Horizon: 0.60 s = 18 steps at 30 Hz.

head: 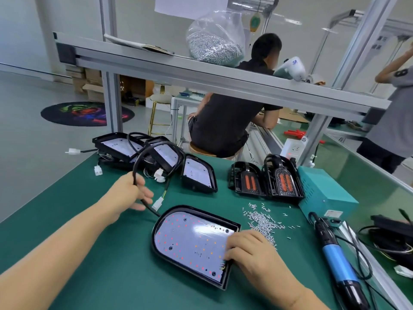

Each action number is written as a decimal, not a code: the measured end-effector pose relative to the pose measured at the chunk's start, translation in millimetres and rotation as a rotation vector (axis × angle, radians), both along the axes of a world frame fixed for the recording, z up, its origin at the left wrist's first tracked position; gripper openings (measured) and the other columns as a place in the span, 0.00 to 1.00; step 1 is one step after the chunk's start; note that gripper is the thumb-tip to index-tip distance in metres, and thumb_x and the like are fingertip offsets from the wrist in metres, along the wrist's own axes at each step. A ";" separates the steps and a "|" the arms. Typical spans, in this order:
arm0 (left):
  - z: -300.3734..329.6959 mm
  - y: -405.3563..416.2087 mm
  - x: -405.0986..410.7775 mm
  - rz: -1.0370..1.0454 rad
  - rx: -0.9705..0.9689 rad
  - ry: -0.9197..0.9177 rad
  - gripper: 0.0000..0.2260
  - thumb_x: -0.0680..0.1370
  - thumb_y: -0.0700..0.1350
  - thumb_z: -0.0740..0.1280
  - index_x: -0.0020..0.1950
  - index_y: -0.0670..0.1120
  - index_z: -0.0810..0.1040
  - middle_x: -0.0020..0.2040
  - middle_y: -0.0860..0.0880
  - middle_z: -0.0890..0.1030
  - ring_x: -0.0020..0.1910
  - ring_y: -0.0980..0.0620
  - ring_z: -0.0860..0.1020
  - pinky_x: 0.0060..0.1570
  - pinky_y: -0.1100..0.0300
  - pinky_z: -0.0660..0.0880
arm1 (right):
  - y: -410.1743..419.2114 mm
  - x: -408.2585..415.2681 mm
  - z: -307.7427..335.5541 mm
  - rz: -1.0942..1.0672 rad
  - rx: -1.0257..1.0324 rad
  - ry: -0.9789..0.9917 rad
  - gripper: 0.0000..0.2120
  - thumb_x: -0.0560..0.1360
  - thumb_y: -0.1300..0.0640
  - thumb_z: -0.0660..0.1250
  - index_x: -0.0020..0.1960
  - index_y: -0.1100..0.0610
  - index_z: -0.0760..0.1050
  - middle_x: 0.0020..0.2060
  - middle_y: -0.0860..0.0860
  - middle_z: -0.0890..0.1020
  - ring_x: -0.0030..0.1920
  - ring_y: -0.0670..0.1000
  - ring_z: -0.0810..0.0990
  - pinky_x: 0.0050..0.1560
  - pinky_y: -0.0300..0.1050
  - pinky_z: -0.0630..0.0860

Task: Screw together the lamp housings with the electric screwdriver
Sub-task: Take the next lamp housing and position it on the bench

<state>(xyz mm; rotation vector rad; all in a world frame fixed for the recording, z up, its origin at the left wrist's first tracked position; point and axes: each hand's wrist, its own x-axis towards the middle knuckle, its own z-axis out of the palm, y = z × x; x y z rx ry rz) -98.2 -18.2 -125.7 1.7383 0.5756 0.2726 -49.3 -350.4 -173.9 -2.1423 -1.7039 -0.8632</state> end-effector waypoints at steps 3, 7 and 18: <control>-14.8 4.3 -12.3 0.093 -0.227 0.040 0.15 0.75 0.25 0.60 0.56 0.40 0.68 0.42 0.38 0.81 0.39 0.43 0.81 0.29 0.56 0.80 | 0.4 -4.2 -11.6 -0.011 0.063 -0.071 0.11 0.76 0.64 0.63 0.41 0.55 0.82 0.42 0.47 0.81 0.46 0.48 0.78 0.53 0.40 0.71; -29.4 4.4 -21.0 0.179 -0.348 0.090 0.17 0.75 0.27 0.64 0.59 0.40 0.67 0.42 0.39 0.81 0.39 0.43 0.81 0.32 0.52 0.78 | 5.0 -6.2 -17.4 -0.033 0.204 -0.075 0.19 0.81 0.62 0.56 0.39 0.56 0.83 0.39 0.49 0.82 0.46 0.47 0.76 0.50 0.40 0.69; -39.2 6.8 -21.2 0.391 -0.034 0.008 0.15 0.77 0.42 0.66 0.60 0.42 0.66 0.50 0.41 0.80 0.42 0.43 0.78 0.44 0.48 0.77 | 8.3 -21.5 -7.4 -0.101 0.145 -0.010 0.13 0.81 0.56 0.58 0.44 0.54 0.80 0.41 0.46 0.81 0.42 0.47 0.79 0.47 0.41 0.68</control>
